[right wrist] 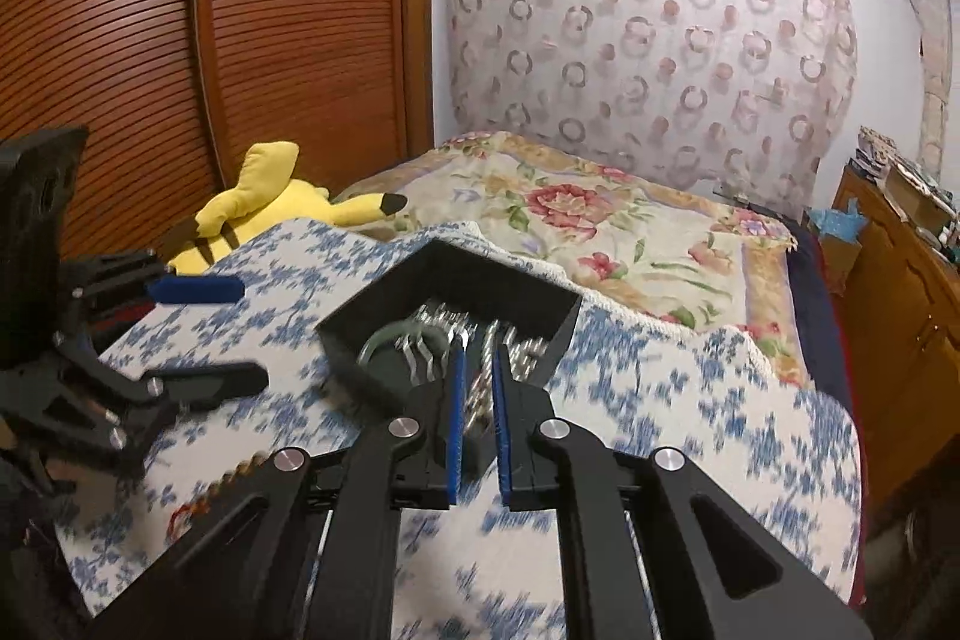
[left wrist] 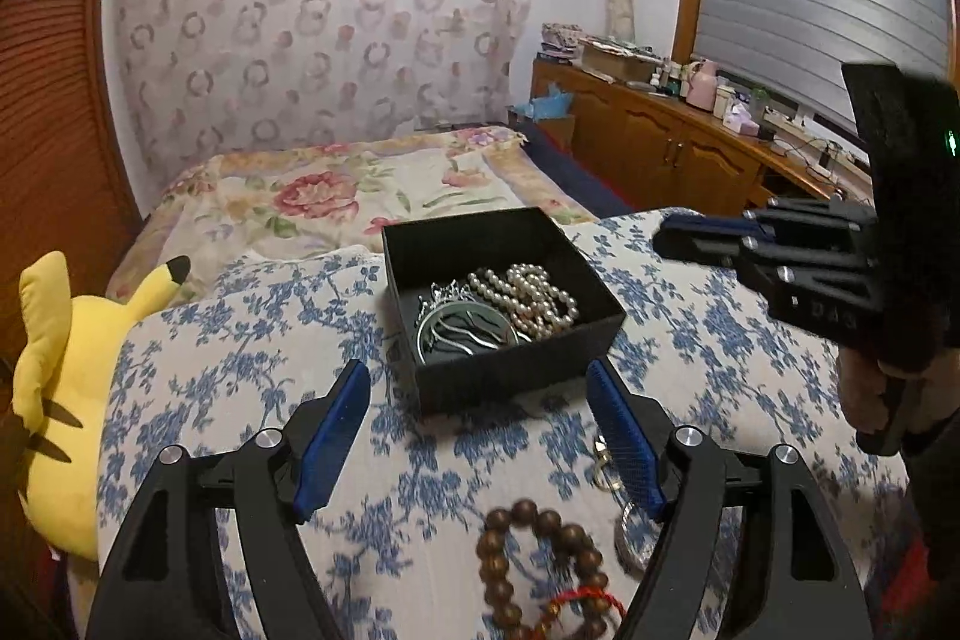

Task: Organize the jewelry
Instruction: 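Open the right tool to release the pearls in the box, then close the right tool on the silver bangle while the left tool grasps the red cord bracelet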

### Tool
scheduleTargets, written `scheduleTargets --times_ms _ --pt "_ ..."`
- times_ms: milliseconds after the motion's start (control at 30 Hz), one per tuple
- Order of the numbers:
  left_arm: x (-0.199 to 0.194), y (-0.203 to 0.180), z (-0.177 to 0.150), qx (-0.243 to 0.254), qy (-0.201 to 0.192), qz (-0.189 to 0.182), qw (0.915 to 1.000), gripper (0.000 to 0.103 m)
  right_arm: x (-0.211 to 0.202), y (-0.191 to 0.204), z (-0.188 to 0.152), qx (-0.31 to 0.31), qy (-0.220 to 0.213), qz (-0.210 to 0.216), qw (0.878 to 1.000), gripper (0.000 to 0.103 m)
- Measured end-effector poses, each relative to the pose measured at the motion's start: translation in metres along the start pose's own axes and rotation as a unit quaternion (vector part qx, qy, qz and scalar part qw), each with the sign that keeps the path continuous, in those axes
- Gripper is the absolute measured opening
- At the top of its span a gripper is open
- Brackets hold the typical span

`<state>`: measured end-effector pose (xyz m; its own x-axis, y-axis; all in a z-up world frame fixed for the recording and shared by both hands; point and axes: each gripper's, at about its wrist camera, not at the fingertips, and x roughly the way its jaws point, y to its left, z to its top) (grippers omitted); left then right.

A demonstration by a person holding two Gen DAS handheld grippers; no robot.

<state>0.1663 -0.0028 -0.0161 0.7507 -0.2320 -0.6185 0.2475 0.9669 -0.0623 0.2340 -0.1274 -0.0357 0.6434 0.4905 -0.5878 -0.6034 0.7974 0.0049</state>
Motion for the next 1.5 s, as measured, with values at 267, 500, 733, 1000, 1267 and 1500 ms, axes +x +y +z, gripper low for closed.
scheduleTargets --times_ms 267,500,733,1000,1267,1500 --pt "-0.024 -0.006 -0.026 -0.002 -0.007 0.002 1.0000 0.084 -0.022 0.023 -0.045 0.005 0.015 0.002 1.000 0.028" --pt "-0.031 -0.006 -0.049 -0.013 -0.002 0.008 0.9999 0.095 -0.036 0.034 -0.082 0.016 0.029 -0.002 0.999 0.057" --pt "-0.033 0.001 -0.076 -0.017 0.023 0.010 0.9995 0.095 -0.027 0.050 -0.105 0.010 0.067 0.023 0.997 0.064" --pt "-0.039 0.002 -0.101 -0.011 0.048 0.003 0.9988 0.095 -0.004 0.068 -0.109 -0.009 0.107 0.044 0.993 0.067" --pt "-0.037 0.002 -0.114 -0.014 0.068 -0.016 0.9975 0.089 0.011 0.077 -0.110 -0.036 0.133 0.032 0.990 0.067" --pt "-0.028 -0.001 -0.115 -0.026 0.082 -0.047 0.9952 0.046 0.012 0.076 -0.111 -0.035 0.129 0.032 0.991 0.067"
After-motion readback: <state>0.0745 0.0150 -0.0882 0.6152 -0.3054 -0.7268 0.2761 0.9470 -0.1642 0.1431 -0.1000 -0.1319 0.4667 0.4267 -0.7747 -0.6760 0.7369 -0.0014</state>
